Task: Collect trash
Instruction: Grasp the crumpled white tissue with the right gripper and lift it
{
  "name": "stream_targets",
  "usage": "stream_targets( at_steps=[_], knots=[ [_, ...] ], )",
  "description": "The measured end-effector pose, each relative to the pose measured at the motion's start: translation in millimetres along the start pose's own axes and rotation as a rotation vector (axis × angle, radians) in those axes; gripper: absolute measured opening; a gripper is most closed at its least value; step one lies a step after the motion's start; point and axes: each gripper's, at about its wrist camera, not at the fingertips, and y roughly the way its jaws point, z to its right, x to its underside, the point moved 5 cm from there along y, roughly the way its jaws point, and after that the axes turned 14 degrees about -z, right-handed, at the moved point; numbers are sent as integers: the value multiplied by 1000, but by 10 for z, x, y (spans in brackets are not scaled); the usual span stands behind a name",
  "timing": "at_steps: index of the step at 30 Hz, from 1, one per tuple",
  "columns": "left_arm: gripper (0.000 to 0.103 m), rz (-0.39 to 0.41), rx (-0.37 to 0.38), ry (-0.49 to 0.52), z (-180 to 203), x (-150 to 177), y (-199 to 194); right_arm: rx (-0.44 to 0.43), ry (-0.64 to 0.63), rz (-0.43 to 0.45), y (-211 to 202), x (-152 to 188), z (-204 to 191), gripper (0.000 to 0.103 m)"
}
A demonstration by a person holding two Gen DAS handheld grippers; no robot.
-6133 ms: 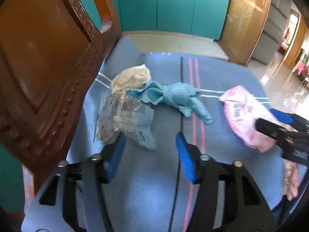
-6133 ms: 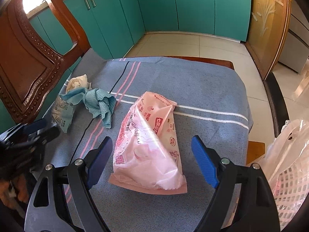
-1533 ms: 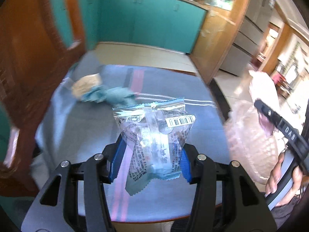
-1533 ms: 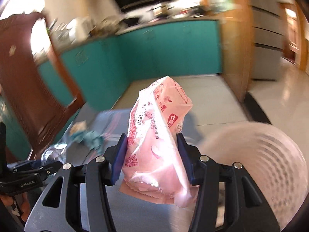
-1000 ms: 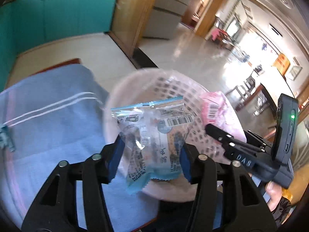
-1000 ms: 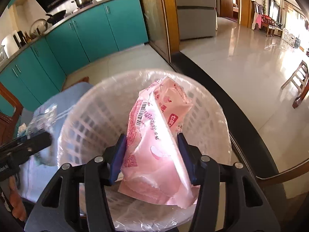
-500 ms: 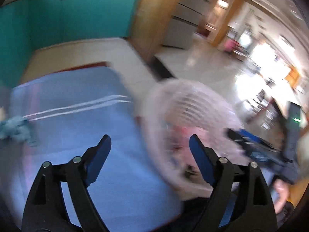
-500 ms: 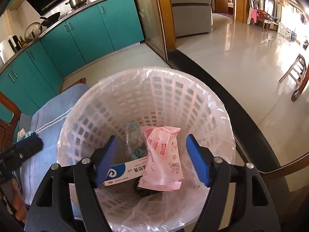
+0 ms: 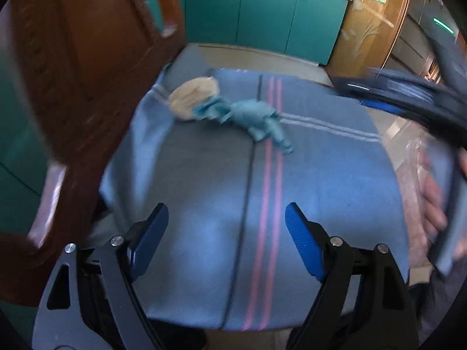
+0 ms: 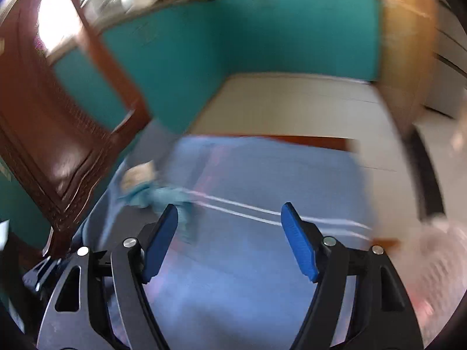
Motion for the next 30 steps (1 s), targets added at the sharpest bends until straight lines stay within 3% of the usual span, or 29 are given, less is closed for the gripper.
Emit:
stream_targets(
  at_steps=[3, 7, 8, 9, 10, 12, 14, 16, 17, 18, 20, 22, 24, 29, 30],
  knots=[
    [82, -4, -7, 3, -146, 51, -32, -31, -69, -81, 557, -177, -399, 72],
    [82, 3, -7, -3, -208, 106, -81, 38, -111, -139, 1031, -251, -643, 70],
    [82, 1, -3, -5, -198, 116, -66, 36, -125, -157, 1087, -235, -685, 48],
    [82, -3, 5, -5, -196, 125, -50, 32, -138, -178, 1111, -214, -710, 34],
    [82, -7, 11, -3, -190, 135, -34, 48, -162, -192, 1105, -176, -727, 33],
    [82, -12, 20, 5, -154, 143, -5, 66, -211, -208, 1033, -101, -734, 17],
    [82, -16, 30, 12, -119, 152, 22, 34, -210, -260, 910, 6, -685, 16],
    [82, -15, 44, 19, -81, 164, 22, -35, -233, -293, 771, 113, -718, 18],
    [82, -17, 47, 22, -70, 166, 37, -43, -237, -274, 687, 95, -730, 33],
    [82, -19, 52, 26, -56, 174, 40, -39, -242, -237, 592, 42, -762, 59],
    [82, -21, 57, 32, -41, 190, 49, -28, -251, -128, 431, -134, -839, 82],
    [82, -22, 58, 39, -30, 227, 41, 0, -246, -30, 410, -384, -946, 82],
    [82, -25, 55, 43, -26, 272, 21, 1, -221, -38, 611, -607, -1024, 82],
    [82, -29, 51, 38, -88, 302, 3, -55, -150, -205, 1364, -834, -1138, 82],
    [82, -27, 50, 40, -91, 298, -4, -62, -149, -233, 1435, -807, -1145, 74]
  ],
)
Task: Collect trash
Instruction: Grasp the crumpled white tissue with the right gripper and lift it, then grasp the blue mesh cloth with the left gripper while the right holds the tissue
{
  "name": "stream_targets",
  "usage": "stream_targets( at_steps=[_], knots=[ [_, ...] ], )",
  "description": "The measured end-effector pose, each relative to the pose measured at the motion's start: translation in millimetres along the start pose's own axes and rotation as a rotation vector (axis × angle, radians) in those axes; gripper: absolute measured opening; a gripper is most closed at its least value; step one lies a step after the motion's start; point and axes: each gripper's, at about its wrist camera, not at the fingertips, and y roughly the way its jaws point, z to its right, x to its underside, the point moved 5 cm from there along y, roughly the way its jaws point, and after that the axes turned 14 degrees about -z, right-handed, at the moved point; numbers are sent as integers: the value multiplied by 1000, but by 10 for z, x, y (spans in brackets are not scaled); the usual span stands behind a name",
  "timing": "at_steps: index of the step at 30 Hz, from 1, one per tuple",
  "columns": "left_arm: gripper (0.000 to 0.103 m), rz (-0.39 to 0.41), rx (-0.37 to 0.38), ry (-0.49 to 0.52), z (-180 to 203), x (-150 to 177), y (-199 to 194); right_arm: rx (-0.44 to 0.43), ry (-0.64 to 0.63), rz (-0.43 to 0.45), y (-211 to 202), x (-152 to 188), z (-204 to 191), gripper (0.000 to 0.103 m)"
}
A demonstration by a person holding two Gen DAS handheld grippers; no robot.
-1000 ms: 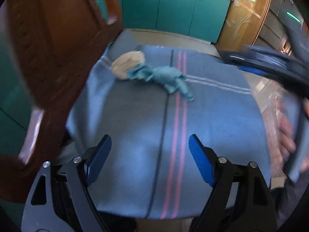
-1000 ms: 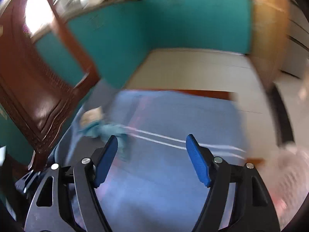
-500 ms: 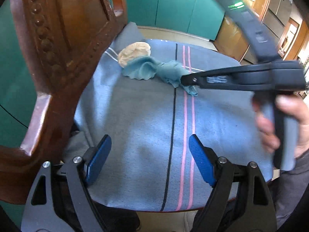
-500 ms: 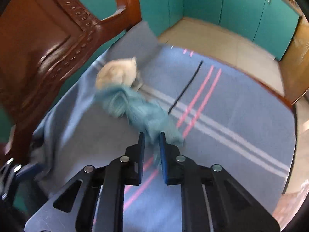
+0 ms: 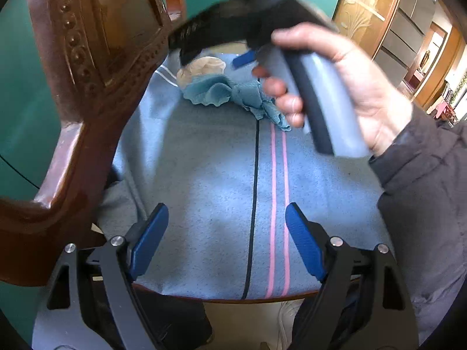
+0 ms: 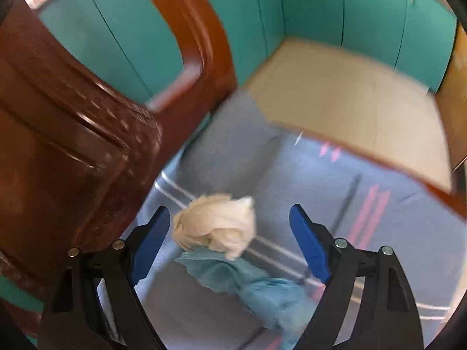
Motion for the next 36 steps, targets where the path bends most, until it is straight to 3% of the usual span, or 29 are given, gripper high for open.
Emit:
stream_targets(
  at_steps=[1, 2, 5, 12, 17, 21, 24, 27, 30, 31, 33, 36],
  knots=[
    [82, 3, -1, 2, -2, -10, -4, -8, -13, -24, 79, 25, -27, 62],
    [82, 3, 1, 1, -10, -31, 6, -16, -32, -47, 135, 61, -56, 42],
    [82, 2, 17, -7, -9, -83, 39, -39, -60, -36, 36, 203, -61, 31],
    [82, 12, 63, -48, -14, -340, 96, -62, 4, 167, -961, 841, 367, 31],
    [83, 31, 72, -38, 135, -510, 51, -225, 61, 279, -1503, 1426, 735, 32],
    [87, 11, 69, -6, 317, -655, 150, -116, 175, 361, -1621, 1712, 1125, 32],
    [91, -7, 107, 21, 561, -782, 227, -95, 278, 401, -1683, 1839, 1409, 32],
    [93, 0, 117, 128, 926, -952, 311, -35, 354, 433, -1786, 1951, 1644, 32],
    [94, 34, 51, 336, 1292, -1145, 461, -48, 389, 462, -1823, 1992, 1818, 33],
    [94, 45, -6, 396, 1394, -1212, 543, -47, 398, 468, -1850, 2039, 1855, 33],
    [94, 15, -49, 448, 1499, -1245, 671, -40, 414, 471, -1894, 2156, 1909, 33],
    [89, -70, -3, 432, 1558, -1278, 832, -42, 432, 460, -1864, 2236, 1980, 33]
  ],
)
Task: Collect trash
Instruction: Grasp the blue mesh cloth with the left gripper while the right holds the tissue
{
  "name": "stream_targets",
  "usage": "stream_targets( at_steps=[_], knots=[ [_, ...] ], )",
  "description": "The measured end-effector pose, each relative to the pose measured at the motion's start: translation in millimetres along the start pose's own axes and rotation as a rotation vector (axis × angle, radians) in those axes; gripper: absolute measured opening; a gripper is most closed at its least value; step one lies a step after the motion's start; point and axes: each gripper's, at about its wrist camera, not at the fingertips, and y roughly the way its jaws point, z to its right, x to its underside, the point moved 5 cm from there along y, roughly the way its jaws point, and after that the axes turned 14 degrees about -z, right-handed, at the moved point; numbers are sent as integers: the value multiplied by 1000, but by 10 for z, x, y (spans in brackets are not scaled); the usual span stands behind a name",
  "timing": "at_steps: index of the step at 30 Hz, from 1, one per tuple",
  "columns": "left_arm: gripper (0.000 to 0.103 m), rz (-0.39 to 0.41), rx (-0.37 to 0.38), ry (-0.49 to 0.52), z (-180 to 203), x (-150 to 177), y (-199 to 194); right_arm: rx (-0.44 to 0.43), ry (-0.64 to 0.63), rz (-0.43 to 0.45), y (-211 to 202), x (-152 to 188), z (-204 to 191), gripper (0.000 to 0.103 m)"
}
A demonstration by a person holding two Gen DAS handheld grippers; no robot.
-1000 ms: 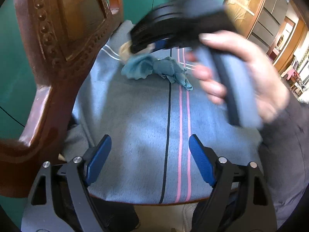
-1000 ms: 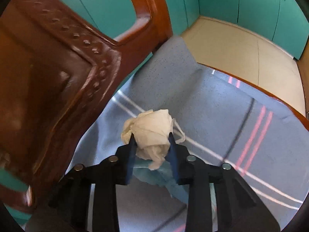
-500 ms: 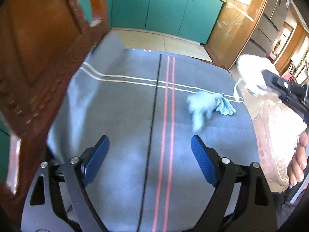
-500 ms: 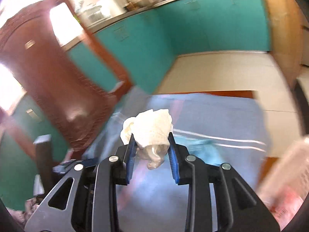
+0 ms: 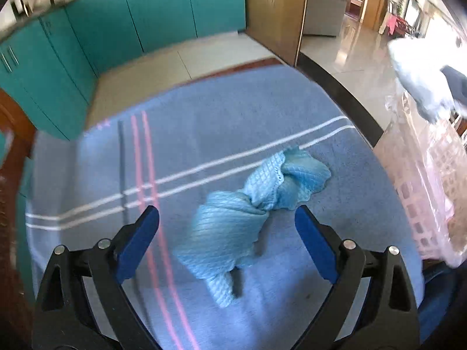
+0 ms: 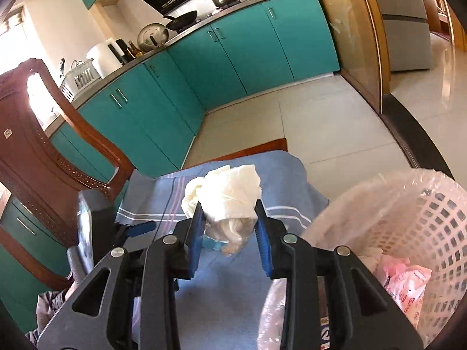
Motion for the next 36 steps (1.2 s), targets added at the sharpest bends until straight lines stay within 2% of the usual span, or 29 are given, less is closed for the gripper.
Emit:
stream_targets(
  at_steps=[1, 4, 6, 8, 10, 13, 19, 27, 30, 32, 34, 36],
  knots=[
    [73, -14, 17, -9, -1, 4, 38, 3, 3, -3, -34, 13, 31, 33],
    [43, -24, 25, -48, -11, 67, 71, 18, -7, -17, -15, 33, 37, 33],
    [34, -15, -1, -72, -25, 148, 25, 30, -28, -27, 25, 52, -17, 33],
    [34, -3, -73, -91, -29, 290, -77, 51, -54, -36, 57, 83, -83, 33],
    [33, 14, -108, -114, -46, 417, -179, 70, -80, -46, 106, 115, -151, 33],
    [33, 36, -137, -190, -104, 718, -404, 88, -125, -70, 202, 173, -269, 33],
    [33, 60, -164, -286, -297, 1110, -693, 127, -206, -143, 458, 314, -492, 34],
    [34, 43, -143, -361, -411, 1381, -679, 218, -303, -217, 750, 559, -709, 34],
    [34, 1, -67, -394, -420, 1425, -557, 206, -326, -250, 830, 645, -771, 34],
    [34, -21, -11, -419, -427, 1479, -483, 157, -329, -281, 878, 702, -821, 34],
    [35, -33, -16, -412, -401, 1506, -441, 145, -339, -300, 921, 751, -867, 34],
    [37, -35, -22, -407, -387, 1524, -422, 174, -353, -305, 955, 781, -892, 36]
  ],
)
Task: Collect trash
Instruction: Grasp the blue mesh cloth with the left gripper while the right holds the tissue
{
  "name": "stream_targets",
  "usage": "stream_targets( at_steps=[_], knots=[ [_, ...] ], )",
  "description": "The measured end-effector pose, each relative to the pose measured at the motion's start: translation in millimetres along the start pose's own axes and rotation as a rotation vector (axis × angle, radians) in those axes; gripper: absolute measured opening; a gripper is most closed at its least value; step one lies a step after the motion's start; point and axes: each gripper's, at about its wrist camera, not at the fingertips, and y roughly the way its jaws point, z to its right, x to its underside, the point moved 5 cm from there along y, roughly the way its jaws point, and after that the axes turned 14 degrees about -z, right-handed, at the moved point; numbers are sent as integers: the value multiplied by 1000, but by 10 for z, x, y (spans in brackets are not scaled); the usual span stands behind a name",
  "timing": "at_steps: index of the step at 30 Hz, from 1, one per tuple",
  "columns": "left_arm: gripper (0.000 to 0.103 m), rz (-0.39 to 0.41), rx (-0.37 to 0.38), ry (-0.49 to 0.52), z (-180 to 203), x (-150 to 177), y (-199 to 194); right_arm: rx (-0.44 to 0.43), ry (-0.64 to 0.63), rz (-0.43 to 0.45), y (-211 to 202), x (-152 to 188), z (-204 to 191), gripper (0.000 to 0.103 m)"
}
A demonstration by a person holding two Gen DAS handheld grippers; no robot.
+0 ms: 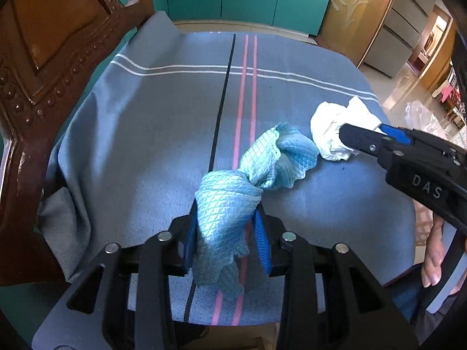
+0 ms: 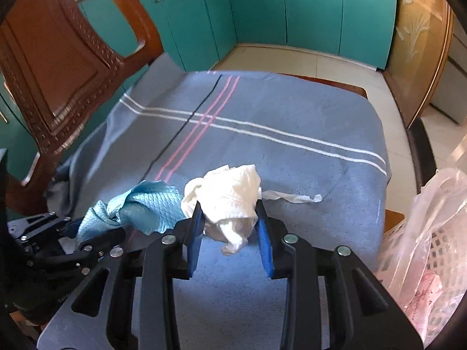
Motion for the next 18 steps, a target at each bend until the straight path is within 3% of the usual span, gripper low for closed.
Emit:
stream_targets(
  at_steps=[4, 9, 18],
  knots=[
    [41, 1, -4, -4, -28, -8, 16, 31, 13, -8, 22, 5, 30, 42],
    [55, 6, -10, 3, -15, -46, 38, 62, 46, 13, 21, -16, 113, 65],
    [55, -11, -12, 5, 5, -41, 176, 111, 0, 13, 128, -61, -11, 68]
  ],
)
